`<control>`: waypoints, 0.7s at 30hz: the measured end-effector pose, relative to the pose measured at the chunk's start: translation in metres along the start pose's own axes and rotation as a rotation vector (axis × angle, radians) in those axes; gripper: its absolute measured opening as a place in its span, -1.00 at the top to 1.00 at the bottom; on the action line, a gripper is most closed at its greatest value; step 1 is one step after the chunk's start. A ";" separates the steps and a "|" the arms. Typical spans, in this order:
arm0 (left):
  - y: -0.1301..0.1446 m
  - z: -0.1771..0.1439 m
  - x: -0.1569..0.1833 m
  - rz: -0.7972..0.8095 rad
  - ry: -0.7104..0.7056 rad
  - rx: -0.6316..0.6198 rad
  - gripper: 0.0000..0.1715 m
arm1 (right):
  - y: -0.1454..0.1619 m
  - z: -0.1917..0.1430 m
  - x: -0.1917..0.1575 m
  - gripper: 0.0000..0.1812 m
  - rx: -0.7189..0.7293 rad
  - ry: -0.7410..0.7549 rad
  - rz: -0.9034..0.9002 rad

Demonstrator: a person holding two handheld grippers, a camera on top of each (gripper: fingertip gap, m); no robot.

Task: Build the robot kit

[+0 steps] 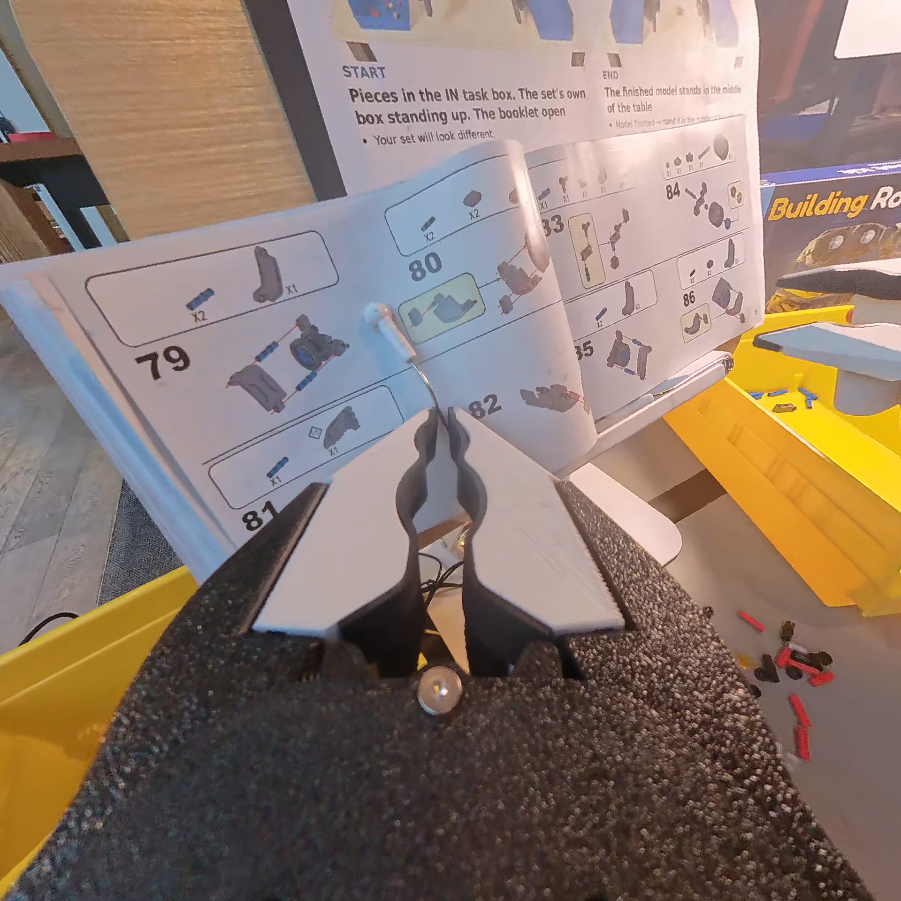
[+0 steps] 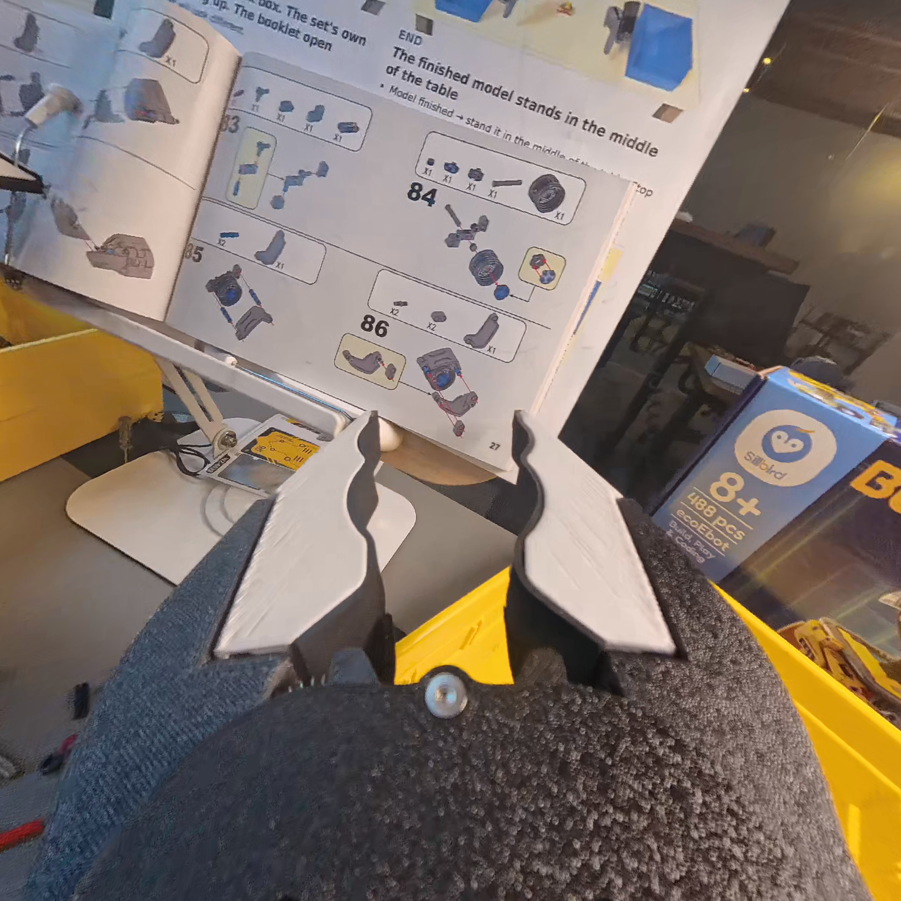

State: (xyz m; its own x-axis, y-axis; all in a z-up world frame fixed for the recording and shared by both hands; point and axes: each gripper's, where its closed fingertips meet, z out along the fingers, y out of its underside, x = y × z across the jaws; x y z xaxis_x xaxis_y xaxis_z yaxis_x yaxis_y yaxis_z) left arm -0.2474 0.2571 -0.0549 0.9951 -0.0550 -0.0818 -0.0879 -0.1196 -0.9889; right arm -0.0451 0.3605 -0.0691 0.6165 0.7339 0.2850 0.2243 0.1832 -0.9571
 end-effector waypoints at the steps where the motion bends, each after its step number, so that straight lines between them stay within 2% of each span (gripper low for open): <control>1: 0.000 0.001 0.000 -0.001 -0.001 -0.001 0.96 | 0.002 0.002 -0.001 0.43 -0.009 0.010 -0.018; 4: 0.000 0.001 0.002 -0.003 0.007 -0.010 0.95 | 0.010 0.011 0.000 0.45 -0.044 0.026 -0.009; 21: 0.005 -0.002 -0.006 -0.037 -0.027 -0.043 0.96 | 0.010 0.012 0.000 0.46 -0.038 0.053 -0.013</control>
State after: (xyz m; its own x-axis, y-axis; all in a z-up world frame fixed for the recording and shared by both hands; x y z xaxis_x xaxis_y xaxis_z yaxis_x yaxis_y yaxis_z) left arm -0.2537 0.2545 -0.0586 0.9985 -0.0228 -0.0493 -0.0524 -0.1632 -0.9852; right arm -0.0519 0.3706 -0.0797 0.6524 0.6954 0.3012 0.2604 0.1675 -0.9509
